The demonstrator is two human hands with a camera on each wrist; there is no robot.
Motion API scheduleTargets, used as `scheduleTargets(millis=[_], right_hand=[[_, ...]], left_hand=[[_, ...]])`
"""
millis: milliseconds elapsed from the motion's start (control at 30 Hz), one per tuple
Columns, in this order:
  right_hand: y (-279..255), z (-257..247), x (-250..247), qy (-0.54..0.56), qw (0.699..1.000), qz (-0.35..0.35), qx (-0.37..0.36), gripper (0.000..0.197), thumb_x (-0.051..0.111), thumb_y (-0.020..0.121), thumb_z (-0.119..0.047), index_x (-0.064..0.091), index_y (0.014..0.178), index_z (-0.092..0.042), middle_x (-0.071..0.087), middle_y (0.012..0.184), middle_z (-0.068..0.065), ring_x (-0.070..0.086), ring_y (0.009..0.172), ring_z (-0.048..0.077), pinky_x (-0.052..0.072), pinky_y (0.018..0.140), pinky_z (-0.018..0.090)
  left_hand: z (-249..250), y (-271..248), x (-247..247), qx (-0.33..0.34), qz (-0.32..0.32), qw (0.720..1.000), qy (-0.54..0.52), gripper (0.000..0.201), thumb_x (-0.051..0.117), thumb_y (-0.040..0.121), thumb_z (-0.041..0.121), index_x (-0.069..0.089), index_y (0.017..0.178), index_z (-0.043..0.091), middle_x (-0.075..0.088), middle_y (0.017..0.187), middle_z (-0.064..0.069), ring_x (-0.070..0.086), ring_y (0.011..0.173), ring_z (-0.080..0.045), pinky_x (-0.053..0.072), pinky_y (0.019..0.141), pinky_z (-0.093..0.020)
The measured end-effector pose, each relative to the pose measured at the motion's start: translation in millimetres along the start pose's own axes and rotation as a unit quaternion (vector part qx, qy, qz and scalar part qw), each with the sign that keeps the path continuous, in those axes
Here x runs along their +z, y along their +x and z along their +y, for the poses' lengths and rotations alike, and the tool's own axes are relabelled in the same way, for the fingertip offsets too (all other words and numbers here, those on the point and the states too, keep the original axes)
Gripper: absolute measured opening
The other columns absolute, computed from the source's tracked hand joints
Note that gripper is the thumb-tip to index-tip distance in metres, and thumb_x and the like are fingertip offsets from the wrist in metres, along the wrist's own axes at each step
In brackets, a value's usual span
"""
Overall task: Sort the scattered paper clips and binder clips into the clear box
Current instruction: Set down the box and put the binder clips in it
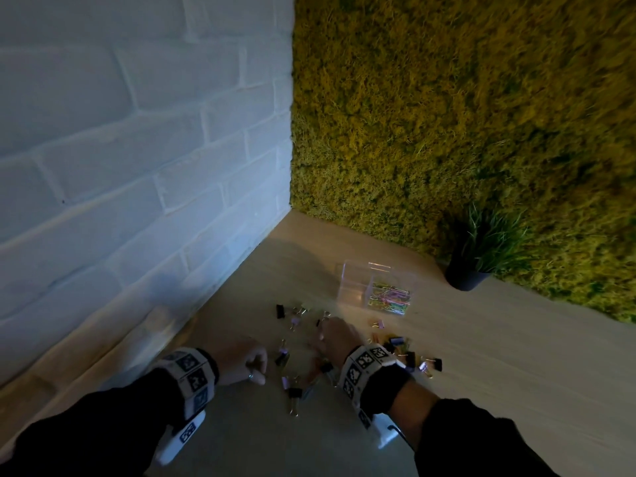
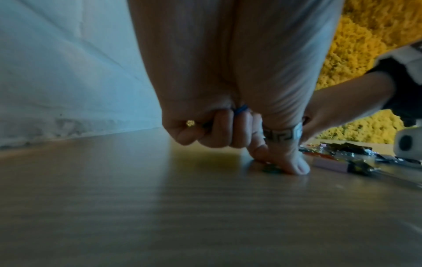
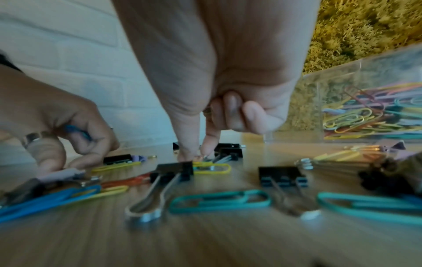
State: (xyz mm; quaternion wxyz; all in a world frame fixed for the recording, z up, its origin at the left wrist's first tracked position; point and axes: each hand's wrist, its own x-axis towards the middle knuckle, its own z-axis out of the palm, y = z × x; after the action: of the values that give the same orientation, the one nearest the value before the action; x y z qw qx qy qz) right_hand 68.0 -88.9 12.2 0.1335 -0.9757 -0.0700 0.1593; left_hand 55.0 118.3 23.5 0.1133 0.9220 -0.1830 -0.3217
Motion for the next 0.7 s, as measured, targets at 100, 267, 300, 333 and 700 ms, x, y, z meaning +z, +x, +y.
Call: scheduleTargets(millis=[100,267,300,333,700], right_hand=[[-0.4,0.0,0.3,-0.005,1.000,-0.006,0.020,0.032,0.053,0.090,-0.022,0.057,0.117,-0.005,0.061,0.122,0.017,0.057,0.116,0.034,0.046,0.095,0.038],[-10.9,-4.5,-3.8,-0.103,0.994,-0.037,-0.009,0.034,0.041,0.093,-0.016,0.051,0.122,0.000,0.058,0.125,0.017,0.057,0.115,0.033,0.046,0.093,0.043],[-11.9,-4.3,-6.4,-0.087,0.995,-0.047,-0.014,0.032,0.044,0.093,-0.018,0.051,0.119,0.000,0.059,0.121,0.017,0.058,0.113,0.033,0.047,0.091,0.042],[-12.4,-4.3,-10.2,-0.040,0.998,-0.055,-0.009,0.026,0.045,0.093,-0.019,0.052,0.111,-0.002,0.061,0.111,0.016,0.059,0.106,0.030,0.046,0.086,0.038],[-6.9,17.8,-12.4,0.761,0.636,-0.105,0.072,0.032,0.041,0.078,-0.028,0.039,0.048,-0.017,0.033,0.042,-0.003,0.025,0.032,0.009,0.019,0.038,0.010]], left_hand=[[3.8,-3.3,3.5,-0.014,0.013,1.000,0.018,0.014,0.046,0.093,0.038,0.050,0.090,0.025,0.043,0.079,0.013,0.046,0.085,-0.009,0.031,0.074,-0.024],[3.9,11.8,-0.6,-0.108,0.073,0.859,-0.495,0.036,0.025,0.100,0.011,0.038,0.067,0.016,0.038,0.056,0.002,0.035,0.041,-0.006,0.026,0.040,-0.015],[3.9,15.1,-2.0,-0.102,0.062,0.815,-0.567,0.040,0.025,0.098,0.009,0.034,0.060,0.017,0.033,0.048,0.003,0.028,0.033,-0.006,0.022,0.037,-0.016],[6.8,15.6,-4.4,-0.081,0.047,0.776,-0.624,0.038,0.027,0.093,0.007,0.032,0.057,0.018,0.029,0.043,0.004,0.024,0.030,-0.007,0.020,0.034,-0.016],[19.3,28.8,-11.7,-0.047,0.045,0.632,-0.772,0.032,0.028,0.088,0.014,0.036,0.057,0.015,0.035,0.036,0.002,0.028,0.023,-0.009,0.024,0.032,-0.006]])
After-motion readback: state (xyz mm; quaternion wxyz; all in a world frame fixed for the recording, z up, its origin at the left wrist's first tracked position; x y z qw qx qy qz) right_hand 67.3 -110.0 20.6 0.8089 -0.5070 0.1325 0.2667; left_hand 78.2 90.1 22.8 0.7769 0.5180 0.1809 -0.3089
